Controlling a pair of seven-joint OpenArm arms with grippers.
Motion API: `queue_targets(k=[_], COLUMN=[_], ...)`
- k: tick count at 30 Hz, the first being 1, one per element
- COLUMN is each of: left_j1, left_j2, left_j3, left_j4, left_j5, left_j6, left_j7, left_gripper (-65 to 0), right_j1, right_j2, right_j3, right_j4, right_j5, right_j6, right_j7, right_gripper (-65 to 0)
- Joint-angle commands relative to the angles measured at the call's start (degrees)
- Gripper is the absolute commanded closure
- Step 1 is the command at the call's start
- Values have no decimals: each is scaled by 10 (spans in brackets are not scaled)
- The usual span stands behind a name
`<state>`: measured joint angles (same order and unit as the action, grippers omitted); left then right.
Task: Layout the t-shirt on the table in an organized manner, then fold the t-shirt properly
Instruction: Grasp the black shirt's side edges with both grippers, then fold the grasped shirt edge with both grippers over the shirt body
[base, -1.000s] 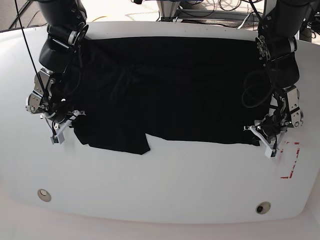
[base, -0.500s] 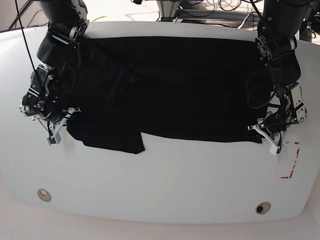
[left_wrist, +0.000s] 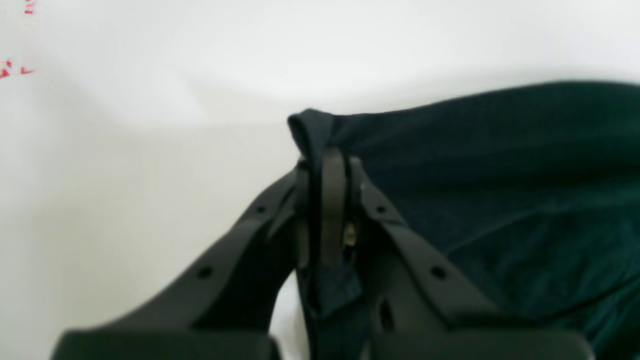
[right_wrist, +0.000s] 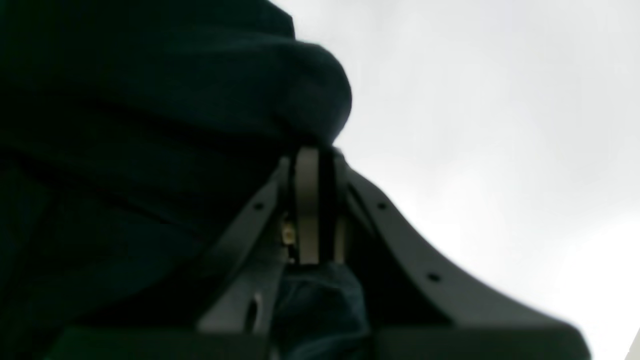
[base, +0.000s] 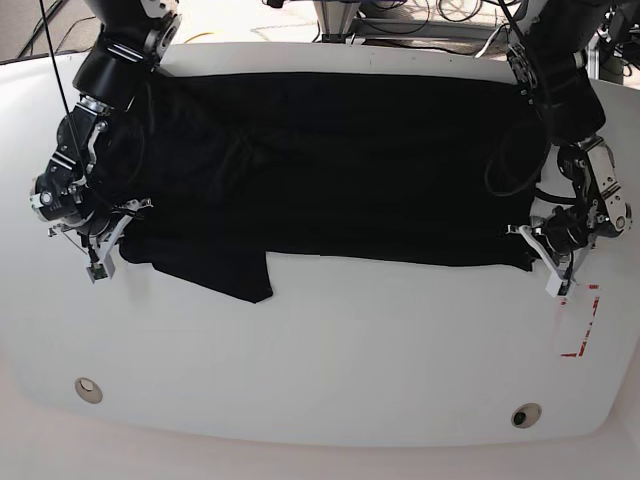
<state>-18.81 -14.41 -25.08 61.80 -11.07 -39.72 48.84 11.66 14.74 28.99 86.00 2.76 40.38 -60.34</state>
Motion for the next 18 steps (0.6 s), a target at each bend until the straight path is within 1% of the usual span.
queue_targets(k=[1, 5, 7, 10, 14, 18], left_j1=[3, 35, 52, 74, 100, 124], left_j2=[-9, -12, -19, -22, -23, -23], left_j3=[-2, -2, -2, -2, -3, -3], left_j4=[46, 91, 114, 146, 194, 236], left_j5=[-4, -4, -4, -4, -4, -4], left_j6=[-3, -3, -3, -3, -3, -3], left_j7=[12, 26, 32, 48, 88, 108], left_gripper=[-1, -1, -1, -3, -3, -3], right_j1=[-7, -34, -46, -67, -111, -133], right_j2=[10, 10, 9, -5, -13, -28], right_j3=[3, 3, 3, 6, 4, 3], right_j4=[41, 86, 109, 152, 234, 274], right_j5=[-7, -7, -6, -6, -6, -6], right_j6=[-4, -4, -4, -4, -4, -4], right_j7=[-12, -37, -50, -69, -89, -119], right_gripper=[0, 0, 0, 0, 0, 0])
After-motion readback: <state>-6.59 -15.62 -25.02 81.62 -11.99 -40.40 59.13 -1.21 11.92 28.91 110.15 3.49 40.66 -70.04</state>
